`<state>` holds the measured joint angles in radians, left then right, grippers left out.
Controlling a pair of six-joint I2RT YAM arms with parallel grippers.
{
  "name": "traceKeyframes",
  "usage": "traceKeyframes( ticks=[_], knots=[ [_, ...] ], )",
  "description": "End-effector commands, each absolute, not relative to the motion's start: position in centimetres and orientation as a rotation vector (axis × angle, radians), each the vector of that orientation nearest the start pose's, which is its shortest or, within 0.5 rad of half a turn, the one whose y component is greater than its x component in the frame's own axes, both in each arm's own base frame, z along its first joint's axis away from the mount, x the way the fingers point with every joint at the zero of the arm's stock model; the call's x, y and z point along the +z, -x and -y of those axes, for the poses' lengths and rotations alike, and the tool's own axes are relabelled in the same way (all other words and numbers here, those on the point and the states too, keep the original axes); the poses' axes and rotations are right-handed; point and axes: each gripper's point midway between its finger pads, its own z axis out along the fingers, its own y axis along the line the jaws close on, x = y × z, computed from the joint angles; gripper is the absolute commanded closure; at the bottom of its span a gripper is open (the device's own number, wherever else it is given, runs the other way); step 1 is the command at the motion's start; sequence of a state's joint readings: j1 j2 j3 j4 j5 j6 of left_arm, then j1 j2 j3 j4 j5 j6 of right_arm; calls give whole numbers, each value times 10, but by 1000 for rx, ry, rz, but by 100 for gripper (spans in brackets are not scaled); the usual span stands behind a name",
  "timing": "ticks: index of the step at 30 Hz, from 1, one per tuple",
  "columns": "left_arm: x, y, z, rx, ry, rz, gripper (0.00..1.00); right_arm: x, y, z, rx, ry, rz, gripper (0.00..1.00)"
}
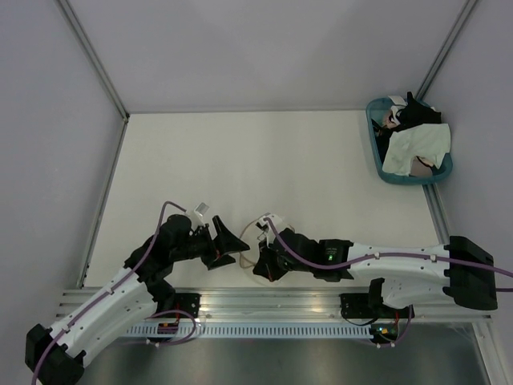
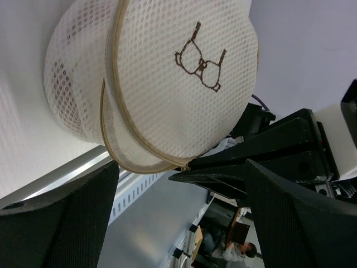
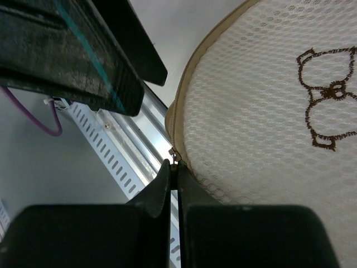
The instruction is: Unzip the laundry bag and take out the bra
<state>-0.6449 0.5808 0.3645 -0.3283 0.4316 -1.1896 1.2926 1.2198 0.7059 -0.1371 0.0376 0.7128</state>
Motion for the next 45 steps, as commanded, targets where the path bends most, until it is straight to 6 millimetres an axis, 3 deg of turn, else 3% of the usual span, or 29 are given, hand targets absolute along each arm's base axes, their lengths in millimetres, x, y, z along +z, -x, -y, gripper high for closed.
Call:
traceKeyframes(
  ticks=[1, 7, 10, 16, 21, 24, 30, 34, 45],
  knots=[
    [142, -111, 232, -1506, 401, -2458, 5, 146, -93, -364, 1032, 586, -2239, 100],
    [114, -97, 229, -1485, 493, -2541, 5, 151, -109, -346, 939, 505, -2201, 100],
    [105, -105, 227, -1469, 591, -2512, 4, 158, -106, -345, 971, 518, -2181, 100],
    [113, -137, 232, -1451, 713, -2384, 4, 162, -94, -346, 1032, 572, -2165, 99],
    [146, -153, 243, -1487, 712, -2282, 4, 154, -89, -340, 1006, 577, -2182, 99],
    [160, -155, 248, -1501, 701, -2250, 4, 152, -91, -334, 990, 562, -2182, 99],
    [160, -144, 253, -1541, 695, -2269, 4, 149, -102, -317, 894, 513, -2180, 100],
    [149, -144, 250, -1521, 738, -2280, 4, 150, -101, -315, 895, 519, -2179, 99],
    [164, -146, 243, -1532, 767, -2201, 5, 144, -100, -315, 883, 521, -2193, 100]
  ],
)
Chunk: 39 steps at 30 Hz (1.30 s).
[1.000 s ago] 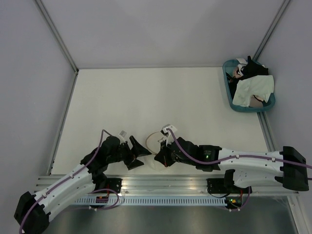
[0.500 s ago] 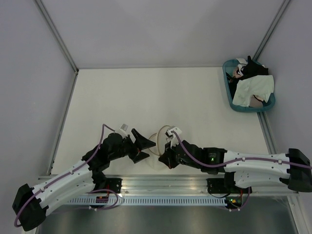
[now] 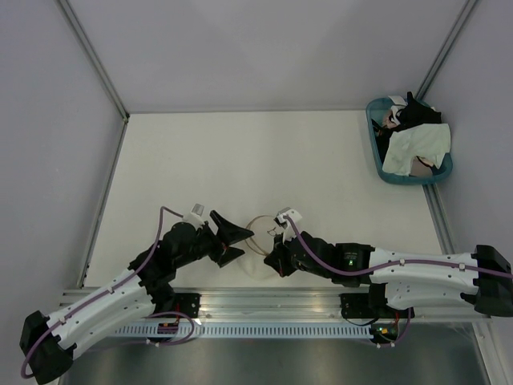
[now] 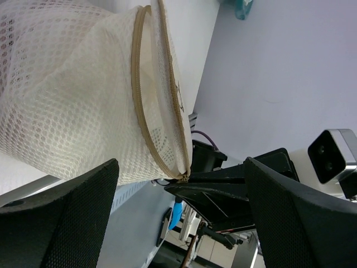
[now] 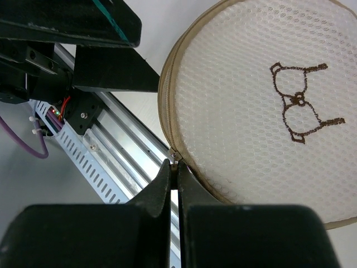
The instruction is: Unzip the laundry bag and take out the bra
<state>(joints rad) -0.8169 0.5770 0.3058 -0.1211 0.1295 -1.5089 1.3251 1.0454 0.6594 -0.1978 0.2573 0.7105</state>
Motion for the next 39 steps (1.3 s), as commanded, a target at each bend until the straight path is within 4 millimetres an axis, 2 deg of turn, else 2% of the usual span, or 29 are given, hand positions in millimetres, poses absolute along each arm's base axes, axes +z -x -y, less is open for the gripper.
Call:
traceKeyframes(
  ticks=[1, 5, 7, 9, 10, 11, 13, 14, 15, 17, 18, 20, 21, 23, 24, 29, 30, 32, 33, 34, 36, 37, 39],
  knots=[
    [166, -147, 242, -1531, 765, -2189, 5, 144, -100, -315, 882, 522, -2192, 100],
    [160, -149, 244, -1509, 762, -2203, 4, 147, -99, -318, 904, 531, -2181, 99],
    [144, -151, 254, -1482, 764, -2263, 4, 150, -97, -322, 928, 545, -2175, 100],
    [151, -153, 261, -1528, 738, -2243, 4, 147, -95, -324, 934, 561, -2179, 100],
    [145, -155, 267, -1516, 735, -2270, 5, 146, -94, -326, 939, 565, -2185, 100],
    [153, -158, 272, -1548, 710, -2240, 6, 146, -94, -326, 942, 570, -2186, 100],
    [152, -164, 280, -1535, 693, -2251, 10, 145, -92, -327, 947, 578, -2189, 100],
    [159, -168, 284, -1554, 668, -2225, 12, 145, -91, -327, 952, 582, -2193, 100],
    [160, -169, 287, -1564, 657, -2219, 21, 146, -91, -327, 956, 581, -2191, 99],
    [160, -170, 292, -1579, 637, -2222, 31, 145, -89, -326, 953, 590, -2200, 99],
    [162, -171, 293, -1589, 629, -2212, 42, 145, -89, -326, 950, 589, -2201, 99],
    [161, -172, 293, -1586, 626, -2209, 57, 143, -89, -323, 935, 595, -2212, 100],
    [160, -171, 293, -1585, 623, -2208, 73, 143, -90, -323, 928, 590, -2216, 100],
    [159, -171, 289, -1573, 634, -2200, 86, 139, -90, -318, 896, 592, -2235, 99],
    [154, -171, 286, -1554, 645, -2210, 96, 141, -91, -318, 887, 586, -2239, 100],
    [153, -174, 276, -1483, 643, -2189, 98, 130, -90, -308, 793, 611, -2309, 100],
    [158, -176, 273, -1477, 636, -2173, 98, 130, -90, -308, 785, 611, -2315, 100],
    [155, -177, 268, -1419, 599, -2179, 98, 124, -90, -298, 723, 608, -2351, 100],
    [160, -179, 266, -1409, 580, -2166, 98, 126, -92, -295, 703, 598, -2355, 100],
    [154, -178, 263, -1358, 538, -2191, 98, 121, -96, -282, 626, 571, -2378, 99],
    [156, -180, 260, -1322, 484, -2195, 98, 123, -101, -270, 555, 533, -2387, 100],
    [153, -177, 261, -1299, 410, -2218, 98, 121, -105, -256, 478, 501, -2396, 100],
    [153, -178, 262, -1284, 337, -2230, 98, 121, -110, -245, 416, 462, -2394, 100]
  ],
)
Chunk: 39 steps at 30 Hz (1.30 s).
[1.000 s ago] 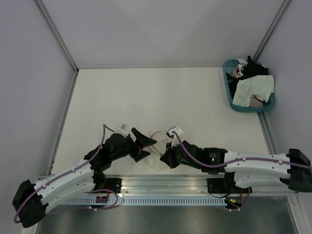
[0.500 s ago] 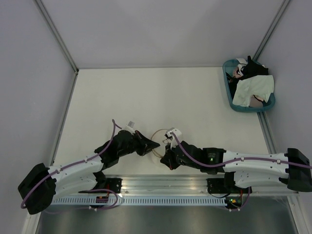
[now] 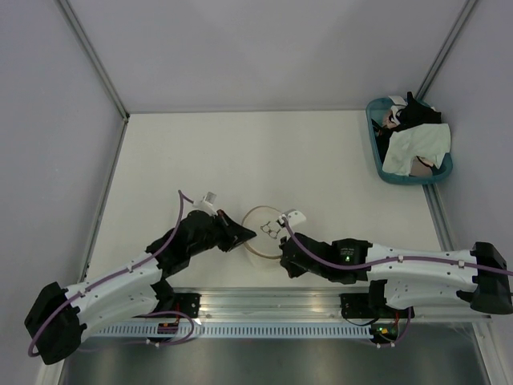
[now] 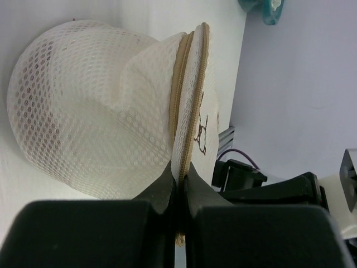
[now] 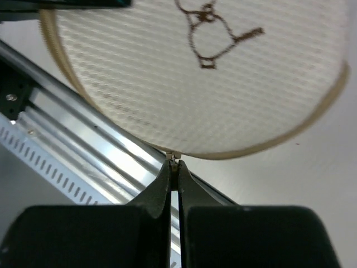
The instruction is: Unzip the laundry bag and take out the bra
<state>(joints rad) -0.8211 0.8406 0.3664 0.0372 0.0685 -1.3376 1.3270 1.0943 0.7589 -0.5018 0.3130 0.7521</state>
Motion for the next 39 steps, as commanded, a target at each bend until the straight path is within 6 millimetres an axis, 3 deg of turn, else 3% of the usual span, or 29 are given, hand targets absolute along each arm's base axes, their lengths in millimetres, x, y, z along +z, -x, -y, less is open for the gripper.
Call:
traceKeyframes(
  ticks=[1, 8, 15, 27, 32, 33, 34, 35, 39],
  knots=[
    [148, -175, 264, -1276, 250, -2257, 98, 117, -112, -233, 346, 458, -2406, 100],
    [132, -162, 272, -1233, -98, -2369, 98, 113, -137, -195, 77, 373, -2375, 99],
    [135, -150, 290, -1332, -383, -2391, 98, 117, -177, -169, -74, 322, -2335, 100],
    [144, -139, 316, -1525, -685, -2373, 98, 108, -221, -173, -118, 298, -2316, 99],
    [141, -148, 317, -1496, -650, -2398, 94, 116, -226, -174, -112, 278, -2311, 99],
    [141, -154, 315, -1480, -613, -2403, 88, 118, -224, -169, -124, 266, -2314, 90],
    [141, -156, 314, -1470, -592, -2406, 82, 121, -223, -169, -119, 262, -2314, 74],
    [146, -158, 313, -1463, -576, -2391, 73, 125, -223, -168, -114, 254, -2311, 49],
    [163, -165, 308, -1430, -480, -2340, 56, 155, -217, -152, -73, 147, -2262, 10]
  ],
)
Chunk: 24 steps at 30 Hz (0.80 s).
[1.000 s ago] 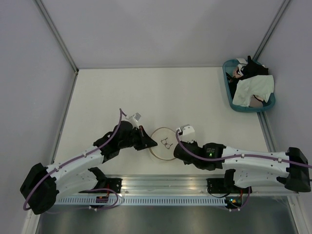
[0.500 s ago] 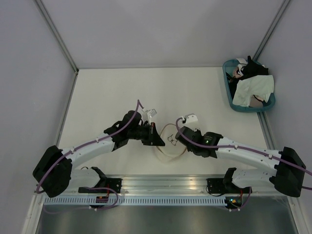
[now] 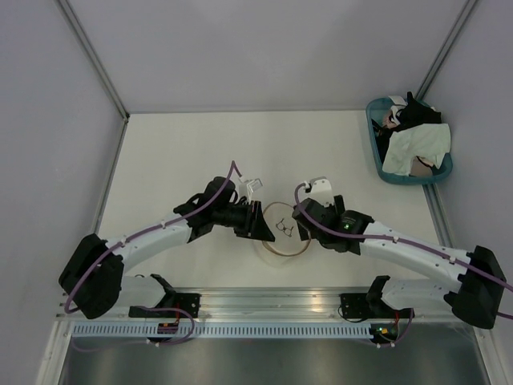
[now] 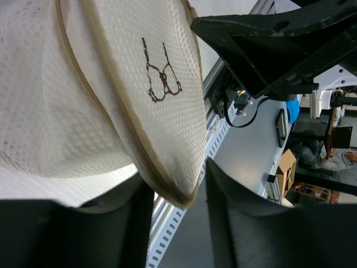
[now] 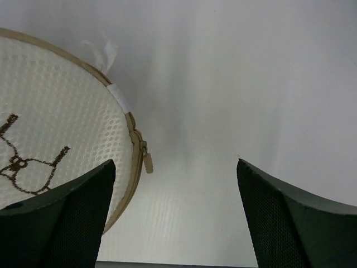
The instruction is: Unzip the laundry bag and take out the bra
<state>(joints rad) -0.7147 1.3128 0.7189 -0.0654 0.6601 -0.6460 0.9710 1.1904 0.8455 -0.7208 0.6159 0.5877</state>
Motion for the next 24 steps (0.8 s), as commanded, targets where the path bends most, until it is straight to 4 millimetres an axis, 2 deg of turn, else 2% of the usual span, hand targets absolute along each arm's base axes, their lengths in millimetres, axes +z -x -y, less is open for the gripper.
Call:
traceKeyframes(
  ticks=[1, 4, 5, 6, 7, 8, 9, 10, 11, 12, 13, 14, 15, 16, 17, 18, 19, 20, 22, 23, 24],
  knots=[
    [168, -165, 308, -1433, -467, -2328, 50, 163, -216, -143, -93, 122, -2244, 6],
    [185, -166, 304, -1461, -377, -2274, 35, 192, -213, -140, 6, 72, -2190, 2],
    [180, -162, 301, -1470, -343, -2289, 28, 201, -213, -143, 44, 66, -2175, 2],
    [194, -162, 300, -1499, -300, -2238, 26, 209, -211, -143, 84, 54, -2158, 2],
    [196, -162, 298, -1499, -274, -2222, 25, 213, -211, -146, 109, 57, -2154, 2],
    [189, -161, 291, -1469, -223, -2249, 23, 213, -207, -153, 167, 76, -2168, 2],
    [186, -171, 282, -1383, -114, -2257, 23, 219, -207, -162, 240, 78, -2147, 2],
    [197, -172, 271, -1351, -73, -2208, 21, 219, -204, -172, 302, 114, -2155, 2],
    [187, -170, 257, -1274, 0, -2252, 18, 214, -195, -187, 391, 181, -2180, 2],
    [187, -181, 244, -1183, 98, -2221, 18, 217, -195, -202, 474, 199, -2164, 2],
    [201, -179, 231, -1172, 132, -2155, 15, 218, -192, -211, 525, 222, -2162, 2],
    [198, -177, 221, -1133, 173, -2159, 13, 210, -190, -219, 552, 252, -2176, 2],
    [199, -183, 208, -1078, 253, -2127, 12, 214, -186, -233, 617, 281, -2161, 2],
    [202, -181, 200, -1069, 287, -2107, 12, 214, -186, -240, 634, 294, -2153, 2],
    [215, -180, 187, -1060, 333, -2040, 12, 211, -185, -250, 637, 318, -2160, 2],
    [212, -179, 173, -1013, 403, -2030, 12, 216, -177, -266, 681, 363, -2133, 2],
    [215, -178, 165, -1006, 436, -2004, 12, 216, -174, -274, 687, 384, -2129, 2],
    [223, -173, 153, -1014, 474, -1946, 12, 214, -166, -292, 697, 436, -2132, 2],
    [227, -169, 144, -1024, 500, -1906, 12, 214, -165, -305, 682, 459, -2131, 2],
    [235, -165, 138, -1051, 511, -1862, 12, 203, -164, -314, 658, 482, -2155, 3],
    [236, -162, 136, -1057, 516, -1855, 12, 200, -165, -319, 649, 477, -2162, 4]
  ],
)
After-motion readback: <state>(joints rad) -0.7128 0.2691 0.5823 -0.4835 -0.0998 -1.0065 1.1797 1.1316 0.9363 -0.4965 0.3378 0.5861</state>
